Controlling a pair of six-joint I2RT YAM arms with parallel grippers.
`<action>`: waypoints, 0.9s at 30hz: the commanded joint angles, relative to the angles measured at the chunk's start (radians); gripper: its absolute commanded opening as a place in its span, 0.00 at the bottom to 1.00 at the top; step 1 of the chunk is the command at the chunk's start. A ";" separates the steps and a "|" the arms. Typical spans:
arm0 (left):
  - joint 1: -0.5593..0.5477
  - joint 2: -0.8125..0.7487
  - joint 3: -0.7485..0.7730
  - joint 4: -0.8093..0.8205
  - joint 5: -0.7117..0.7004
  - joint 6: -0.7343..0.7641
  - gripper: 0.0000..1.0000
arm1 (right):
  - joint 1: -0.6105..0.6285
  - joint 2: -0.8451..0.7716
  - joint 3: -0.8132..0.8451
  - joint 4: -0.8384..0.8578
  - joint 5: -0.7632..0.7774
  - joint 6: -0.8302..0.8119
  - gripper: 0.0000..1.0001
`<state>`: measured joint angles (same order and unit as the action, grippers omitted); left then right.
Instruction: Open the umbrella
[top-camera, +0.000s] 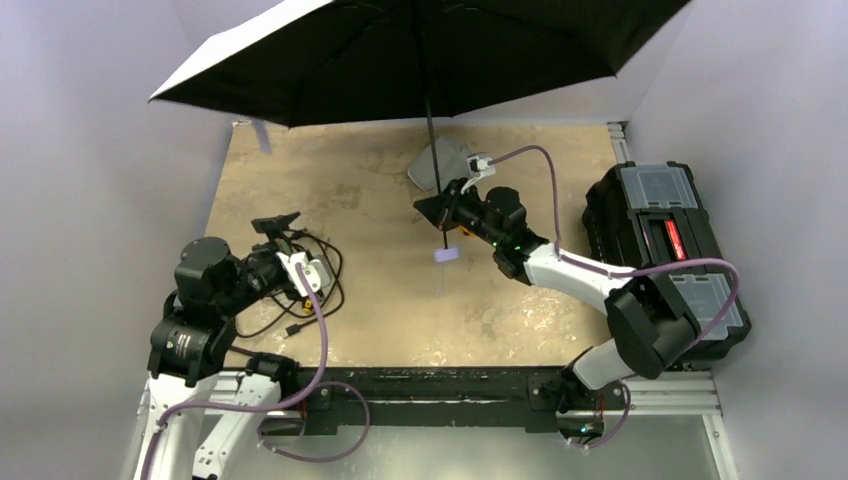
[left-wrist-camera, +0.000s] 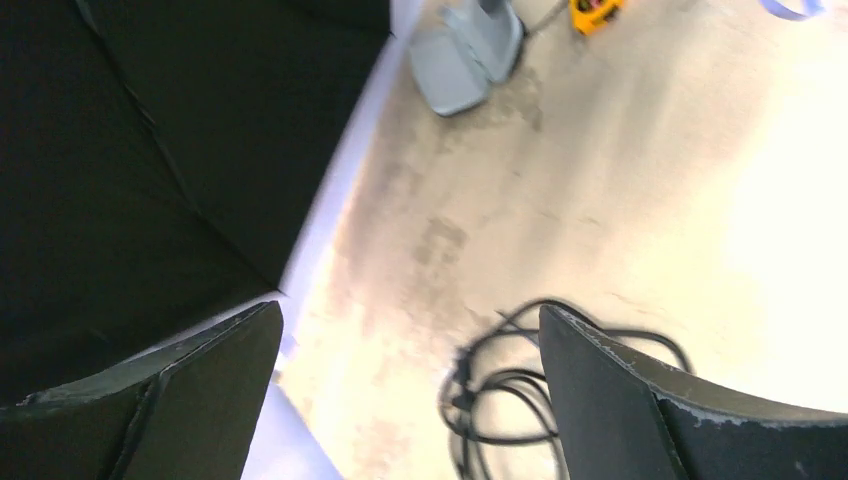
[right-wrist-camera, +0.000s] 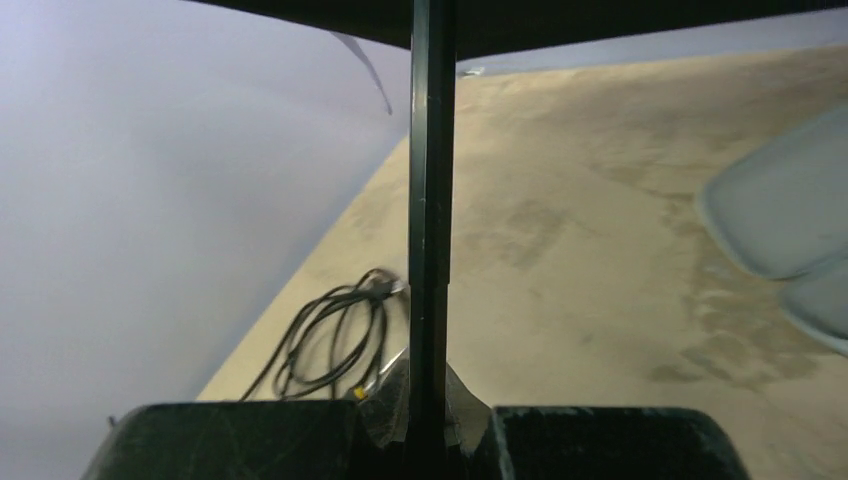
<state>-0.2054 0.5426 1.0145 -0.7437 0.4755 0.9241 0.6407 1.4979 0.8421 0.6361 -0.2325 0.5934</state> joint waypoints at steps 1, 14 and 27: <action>-0.002 0.023 -0.025 -0.107 -0.030 -0.112 1.00 | -0.010 -0.100 0.007 0.097 0.286 -0.174 0.00; -0.002 0.109 -0.054 -0.048 -0.078 -0.110 1.00 | 0.001 -0.208 0.007 -0.082 0.536 -0.457 0.00; -0.002 0.135 -0.094 -0.025 -0.060 -0.112 1.00 | 0.016 -0.375 -0.053 -0.162 0.478 -0.440 0.00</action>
<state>-0.2054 0.6727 0.9401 -0.8143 0.3927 0.8436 0.6464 1.2396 0.8021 0.3294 0.2691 0.1585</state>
